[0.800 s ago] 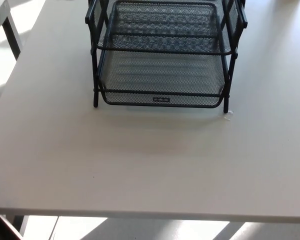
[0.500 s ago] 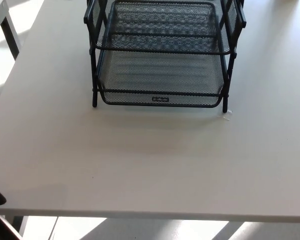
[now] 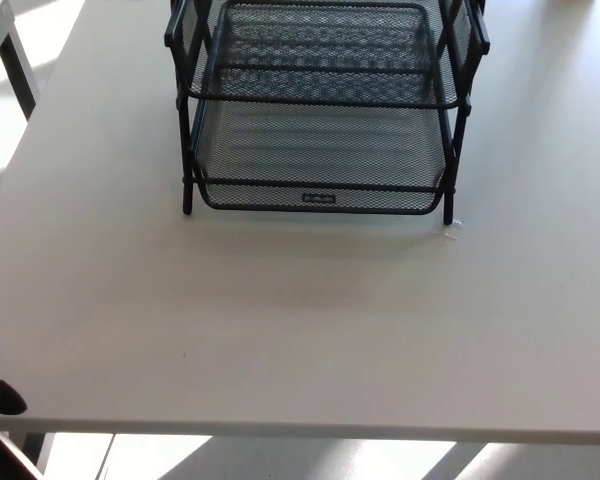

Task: The robot uses its right hand to grab the drawer kept on the middle of the desk and pull it out towards the robot

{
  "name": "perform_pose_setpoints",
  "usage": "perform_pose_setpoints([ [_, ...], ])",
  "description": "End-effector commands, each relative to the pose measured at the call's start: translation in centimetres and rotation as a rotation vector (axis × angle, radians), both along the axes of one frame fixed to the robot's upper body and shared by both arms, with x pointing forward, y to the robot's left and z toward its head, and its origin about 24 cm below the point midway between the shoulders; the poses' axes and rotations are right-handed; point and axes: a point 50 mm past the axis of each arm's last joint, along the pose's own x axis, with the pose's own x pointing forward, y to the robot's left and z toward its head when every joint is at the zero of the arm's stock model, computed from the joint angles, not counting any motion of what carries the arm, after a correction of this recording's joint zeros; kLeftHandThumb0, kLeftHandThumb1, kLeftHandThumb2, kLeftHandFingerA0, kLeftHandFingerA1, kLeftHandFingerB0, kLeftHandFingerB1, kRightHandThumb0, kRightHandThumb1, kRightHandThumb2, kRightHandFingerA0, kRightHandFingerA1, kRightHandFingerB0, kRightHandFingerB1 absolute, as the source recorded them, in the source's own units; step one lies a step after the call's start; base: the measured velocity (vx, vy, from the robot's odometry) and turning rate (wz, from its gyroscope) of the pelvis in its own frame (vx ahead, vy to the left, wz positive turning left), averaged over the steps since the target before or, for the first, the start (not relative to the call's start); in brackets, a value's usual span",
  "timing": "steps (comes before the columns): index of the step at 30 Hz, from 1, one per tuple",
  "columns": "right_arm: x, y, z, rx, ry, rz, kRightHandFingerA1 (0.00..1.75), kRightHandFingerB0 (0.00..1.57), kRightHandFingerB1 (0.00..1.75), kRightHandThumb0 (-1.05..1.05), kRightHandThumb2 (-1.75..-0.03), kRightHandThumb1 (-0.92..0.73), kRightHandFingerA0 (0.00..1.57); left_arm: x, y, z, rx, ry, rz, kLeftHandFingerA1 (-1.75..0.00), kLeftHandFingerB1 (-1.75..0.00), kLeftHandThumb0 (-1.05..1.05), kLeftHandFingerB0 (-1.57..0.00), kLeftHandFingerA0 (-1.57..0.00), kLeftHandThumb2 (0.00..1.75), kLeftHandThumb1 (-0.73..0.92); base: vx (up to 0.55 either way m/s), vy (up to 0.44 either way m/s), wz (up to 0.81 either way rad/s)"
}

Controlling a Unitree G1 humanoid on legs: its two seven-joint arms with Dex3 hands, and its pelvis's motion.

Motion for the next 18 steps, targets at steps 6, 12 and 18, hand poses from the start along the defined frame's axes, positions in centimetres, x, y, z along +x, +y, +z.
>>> perform_pose_setpoints([
  [6,3.3,5.1,9.2,-0.323,-0.311,0.204,0.7,0.12,0.43,-0.78,-0.59,-0.64,0.29,-0.2,0.0,0.3,0.036,0.024,-0.038,-0.88,-0.56,-0.28,-0.8,-0.8,0.56,0.55,0.0,0.0,0.0],
  [12,6.1,10.0,11.7,-0.358,-0.546,0.424,0.59,0.08,0.48,-0.81,-0.87,-0.49,0.13,-0.1,-0.1,0.3,0.038,0.015,-0.047,-0.86,-0.57,-0.28,-0.81,-0.81,0.56,0.55,0.0,0.0,0.0],
  [18,8.0,15.1,12.9,-0.371,-0.622,0.594,0.52,0.0,0.49,-0.38,-0.94,-0.33,0.02,-0.1,-0.1,0.3,0.03,0.008,-0.054,-0.91,-0.6,-0.3,-0.8,-0.81,0.56,0.54,0.0,0.0,0.0],
])
